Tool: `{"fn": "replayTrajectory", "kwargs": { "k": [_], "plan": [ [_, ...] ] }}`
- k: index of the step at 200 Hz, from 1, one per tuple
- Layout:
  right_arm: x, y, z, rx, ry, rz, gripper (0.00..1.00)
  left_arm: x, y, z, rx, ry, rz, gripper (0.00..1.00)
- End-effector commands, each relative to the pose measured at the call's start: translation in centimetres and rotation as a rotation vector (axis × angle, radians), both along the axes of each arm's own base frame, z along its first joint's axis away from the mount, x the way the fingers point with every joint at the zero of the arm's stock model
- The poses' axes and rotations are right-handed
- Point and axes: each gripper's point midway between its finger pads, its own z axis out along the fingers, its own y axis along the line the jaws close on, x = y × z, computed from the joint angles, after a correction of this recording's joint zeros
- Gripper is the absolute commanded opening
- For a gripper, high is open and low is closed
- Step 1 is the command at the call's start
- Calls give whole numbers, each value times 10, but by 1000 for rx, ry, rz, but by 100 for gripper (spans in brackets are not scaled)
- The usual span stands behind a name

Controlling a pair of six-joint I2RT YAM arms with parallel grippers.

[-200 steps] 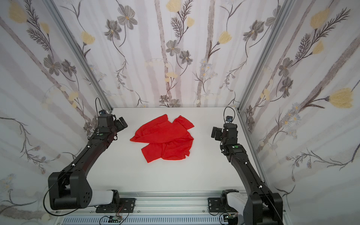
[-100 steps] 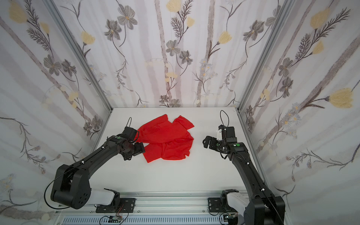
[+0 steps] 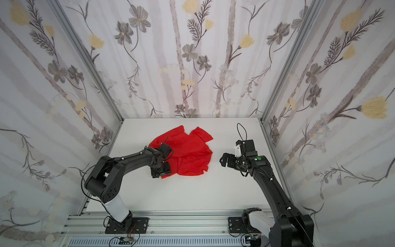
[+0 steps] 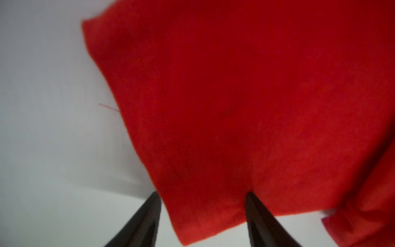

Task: Fold and stack t-shirts
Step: Flatten out the T-shirt at the center of the board.

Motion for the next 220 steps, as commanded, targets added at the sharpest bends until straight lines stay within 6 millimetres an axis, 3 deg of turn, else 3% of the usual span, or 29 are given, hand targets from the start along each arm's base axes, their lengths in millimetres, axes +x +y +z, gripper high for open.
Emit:
{"fn": "replayTrajectory", "kwargs": {
  "k": [1,5,14,26,34,46,64,68,94,127,158,174,197,205,220],
  "plan": [
    [-4,-1,-4,-14,20,11,100,1,-30,-12,-71,6,-8,50],
    [-5,-1,-4,-14,22,10,100,2,-33,-11,-74,-1,-13,47],
    [-5,-1,-4,-15,22,13,100,5,-37,-10,-75,-15,-14,29],
    [-5,0,-5,-14,26,17,100,15,-42,2,-67,-60,-19,0],
    [-5,1,-3,-12,24,25,100,25,-45,18,-56,-108,-28,0],
    [-4,2,-1,-12,20,30,100,44,-55,56,-61,-211,-58,0],
    [-4,3,2,-6,19,33,100,71,-71,133,-70,-387,-94,0],
    [2,4,15,-1,-12,33,100,77,-75,154,-79,-436,-96,0],
    [11,8,33,33,-30,16,100,100,-88,266,-160,-667,-71,0],
    [23,19,56,81,-54,21,99,104,-102,396,-253,-925,-140,0],
    [29,27,78,91,-84,43,99,82,-112,516,-382,-1195,-243,0],
    [31,32,90,103,-109,59,100,71,-108,552,-453,-1289,-238,0],
    [30,42,105,129,-141,103,100,57,-116,580,-580,-1347,-266,0],
    [29,48,109,141,-151,135,100,56,-116,582,-574,-1360,-261,0],
    [27,53,115,144,-169,167,100,66,-113,562,-484,-1329,-240,0]
  ]
}}
